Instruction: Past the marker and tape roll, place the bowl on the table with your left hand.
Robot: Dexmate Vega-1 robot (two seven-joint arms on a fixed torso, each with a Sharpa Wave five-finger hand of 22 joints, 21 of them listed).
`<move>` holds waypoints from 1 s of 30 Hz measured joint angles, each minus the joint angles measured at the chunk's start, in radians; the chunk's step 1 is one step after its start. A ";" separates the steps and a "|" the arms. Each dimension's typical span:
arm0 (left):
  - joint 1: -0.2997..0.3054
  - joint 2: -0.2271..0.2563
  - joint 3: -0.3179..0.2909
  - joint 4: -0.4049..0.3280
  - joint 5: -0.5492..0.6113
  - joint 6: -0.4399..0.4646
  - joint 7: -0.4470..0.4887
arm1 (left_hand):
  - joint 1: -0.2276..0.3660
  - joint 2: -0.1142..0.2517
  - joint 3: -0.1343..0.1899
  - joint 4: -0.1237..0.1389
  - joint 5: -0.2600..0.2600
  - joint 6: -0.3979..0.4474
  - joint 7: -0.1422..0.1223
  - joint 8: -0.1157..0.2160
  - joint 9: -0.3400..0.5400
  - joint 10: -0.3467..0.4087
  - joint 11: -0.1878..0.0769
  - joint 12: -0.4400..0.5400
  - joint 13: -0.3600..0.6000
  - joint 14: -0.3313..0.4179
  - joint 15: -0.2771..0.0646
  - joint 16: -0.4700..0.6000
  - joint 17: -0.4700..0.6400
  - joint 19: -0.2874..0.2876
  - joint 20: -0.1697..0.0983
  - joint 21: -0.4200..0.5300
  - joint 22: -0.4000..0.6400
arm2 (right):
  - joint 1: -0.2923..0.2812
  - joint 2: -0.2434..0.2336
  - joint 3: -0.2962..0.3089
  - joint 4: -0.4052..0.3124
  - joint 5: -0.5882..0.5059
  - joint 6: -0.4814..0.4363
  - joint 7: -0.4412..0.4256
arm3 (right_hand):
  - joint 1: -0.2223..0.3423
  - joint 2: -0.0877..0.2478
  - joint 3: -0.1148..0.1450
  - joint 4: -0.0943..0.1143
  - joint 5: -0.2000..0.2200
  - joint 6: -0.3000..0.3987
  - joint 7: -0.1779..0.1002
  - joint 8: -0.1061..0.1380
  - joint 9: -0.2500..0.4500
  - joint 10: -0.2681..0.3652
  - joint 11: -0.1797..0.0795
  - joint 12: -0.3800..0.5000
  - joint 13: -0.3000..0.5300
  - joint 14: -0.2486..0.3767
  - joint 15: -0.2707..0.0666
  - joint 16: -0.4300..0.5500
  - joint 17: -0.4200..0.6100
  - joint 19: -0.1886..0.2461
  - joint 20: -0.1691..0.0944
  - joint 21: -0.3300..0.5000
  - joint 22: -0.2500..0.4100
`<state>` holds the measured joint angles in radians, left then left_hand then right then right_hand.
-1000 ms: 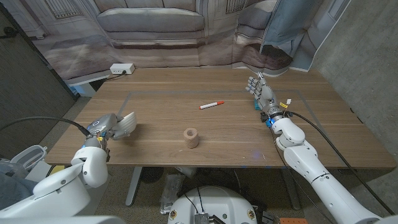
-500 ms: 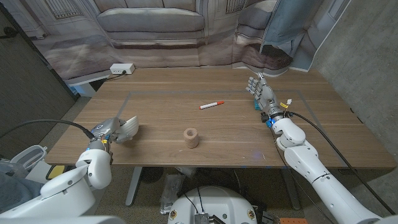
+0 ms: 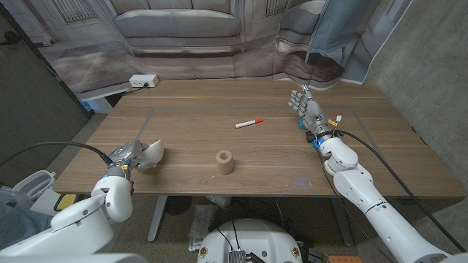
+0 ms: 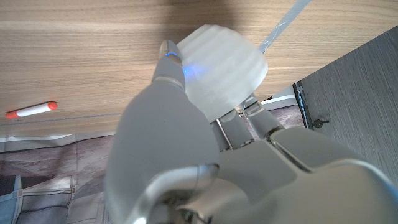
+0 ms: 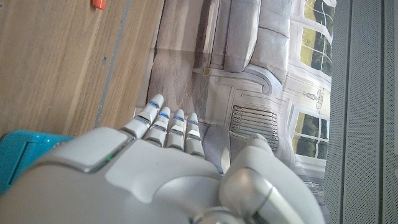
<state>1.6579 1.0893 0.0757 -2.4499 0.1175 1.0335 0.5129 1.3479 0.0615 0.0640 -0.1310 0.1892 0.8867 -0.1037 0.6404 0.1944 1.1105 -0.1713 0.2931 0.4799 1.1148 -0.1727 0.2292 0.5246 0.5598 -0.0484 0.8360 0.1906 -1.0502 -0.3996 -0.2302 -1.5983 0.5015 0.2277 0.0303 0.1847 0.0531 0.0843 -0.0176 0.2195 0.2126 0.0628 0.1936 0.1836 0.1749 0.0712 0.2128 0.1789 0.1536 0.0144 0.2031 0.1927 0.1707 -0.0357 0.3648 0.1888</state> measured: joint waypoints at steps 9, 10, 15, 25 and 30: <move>-0.063 0.022 0.059 0.015 -0.024 0.030 -0.004 | 0.000 0.000 0.000 0.000 0.005 0.000 0.000 0.025 0.000 0.006 0.001 0.000 0.000 0.000 0.000 -0.006 0.000 -0.005 -0.005 0.004 0.000 | 0.000 0.003 0.004 0.005 -0.001 -0.004 0.001 | 0.000 0.000 0.000 0.000 0.000 0.000 0.000 0.000 0.000 0.000 0.000 0.000 0.000 0.004 0.004 0.000 0.000 0.000 0.000 -0.003 0.000; -0.076 0.026 0.073 0.016 -0.027 0.035 -0.004 | 0.000 0.000 0.000 0.000 0.005 0.000 0.000 0.033 0.000 0.006 0.001 0.000 0.000 0.000 0.000 -0.007 0.000 -0.005 -0.005 0.004 0.000 | 0.000 0.003 0.004 0.005 -0.001 -0.004 0.001 | 0.000 0.000 0.000 0.000 0.000 0.000 0.000 0.000 0.000 0.000 0.000 0.000 0.000 0.004 0.004 0.000 0.000 0.000 0.000 -0.003 0.000; -0.111 0.041 0.102 0.022 -0.046 0.044 -0.007 | 0.000 0.000 0.000 0.000 0.005 0.000 0.000 0.034 0.000 0.006 0.001 -0.001 0.000 0.000 0.000 -0.007 0.000 -0.005 -0.005 0.004 0.000 | -0.003 0.005 0.007 0.008 0.000 -0.004 0.003 | 0.000 0.000 0.000 0.000 0.000 0.000 0.000 0.000 0.000 0.000 0.000 0.000 0.000 0.004 0.004 0.000 0.000 0.004 -0.004 -0.003 0.000; -0.172 0.082 0.152 0.021 -0.091 0.068 -0.019 | 0.000 0.000 0.003 -0.003 0.004 0.000 0.000 0.035 0.002 0.006 0.001 -0.004 0.008 -0.002 -0.002 -0.007 0.000 -0.036 0.000 0.004 0.000 | -0.012 0.006 0.014 0.008 0.004 0.000 0.004 | 0.000 0.000 0.000 0.000 0.000 0.000 0.000 0.000 0.000 0.000 0.000 0.000 0.000 0.004 0.004 0.000 0.000 0.005 -0.005 -0.003 0.000; -0.211 0.104 0.181 0.014 -0.122 0.100 -0.037 | 0.000 0.000 0.004 -0.004 0.004 0.000 0.000 0.035 0.003 0.003 -0.001 -0.004 0.008 -0.012 -0.012 -0.016 0.011 -0.048 0.002 0.004 0.000 | -0.016 0.006 0.016 0.007 0.007 0.005 0.005 | 0.000 0.000 0.000 0.000 0.000 0.000 0.000 0.000 0.000 0.000 0.000 0.000 0.000 0.009 -0.002 0.000 0.005 0.005 -0.005 -0.003 0.000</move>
<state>1.4466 1.1934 0.2570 -2.4360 -0.0044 1.1331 0.4761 1.3479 0.0615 0.0679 -0.1349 0.1933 0.8867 -0.1037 0.6753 0.1974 1.1139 -0.1726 0.2890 0.4879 1.1026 -0.1847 0.2131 0.5359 0.5114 -0.0466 0.8399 0.1908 -1.0659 -0.3931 -0.2142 -1.5910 0.5084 0.2325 0.0351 0.1847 0.0531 0.0843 -0.0176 0.2195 0.2125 0.0626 0.1936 0.1835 0.1750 0.0712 0.2128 0.1789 0.1627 0.0125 0.2031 0.1980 0.1761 -0.0411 0.3620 0.1886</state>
